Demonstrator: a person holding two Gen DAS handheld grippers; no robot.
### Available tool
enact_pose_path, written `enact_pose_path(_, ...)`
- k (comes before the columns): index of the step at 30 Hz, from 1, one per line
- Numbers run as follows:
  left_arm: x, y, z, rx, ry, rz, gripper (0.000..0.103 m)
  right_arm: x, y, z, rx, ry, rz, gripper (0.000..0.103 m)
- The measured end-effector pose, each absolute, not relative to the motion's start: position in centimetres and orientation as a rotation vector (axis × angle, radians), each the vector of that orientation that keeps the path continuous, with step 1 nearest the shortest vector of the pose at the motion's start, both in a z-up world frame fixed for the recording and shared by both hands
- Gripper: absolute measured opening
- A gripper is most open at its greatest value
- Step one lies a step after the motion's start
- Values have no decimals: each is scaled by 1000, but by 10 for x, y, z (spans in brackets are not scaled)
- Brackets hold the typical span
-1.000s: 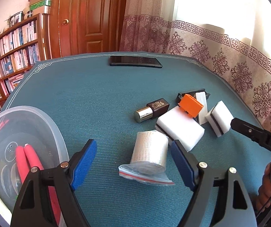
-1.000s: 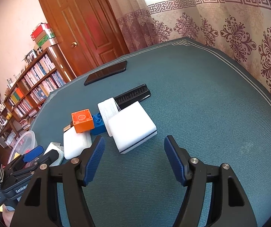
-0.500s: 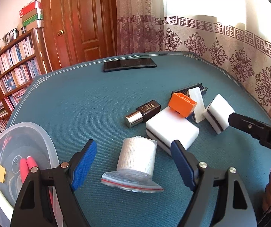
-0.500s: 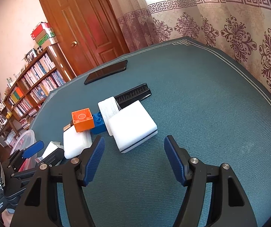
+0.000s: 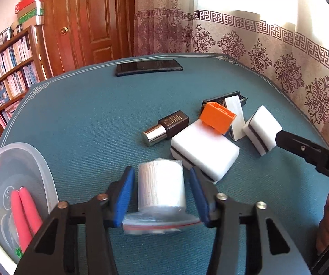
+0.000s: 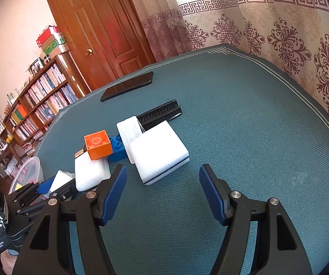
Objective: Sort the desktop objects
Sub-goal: 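Grasp the wrapped white roll with the left gripper while the right gripper grasps a white sponge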
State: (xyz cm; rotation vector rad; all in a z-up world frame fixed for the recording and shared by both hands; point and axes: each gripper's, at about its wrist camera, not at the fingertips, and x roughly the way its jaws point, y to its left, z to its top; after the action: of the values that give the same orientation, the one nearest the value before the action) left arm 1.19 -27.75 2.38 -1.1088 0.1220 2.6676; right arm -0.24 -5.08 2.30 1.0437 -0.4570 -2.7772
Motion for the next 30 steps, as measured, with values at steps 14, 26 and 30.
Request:
enact_pose_path(14,16,-286,22,-1134,-35,2645,43,-11,-51,24,1051,-374,-2824,69)
enact_pose_path(26,16,-295,23,-1137,-124,2667,43,-45,-71,16,1126,-146,-2751,69)
enact_pose_path(30,15,-295,23,-1135,-132,2668,43,-45,-62,12,1132,-231,-2739,69)
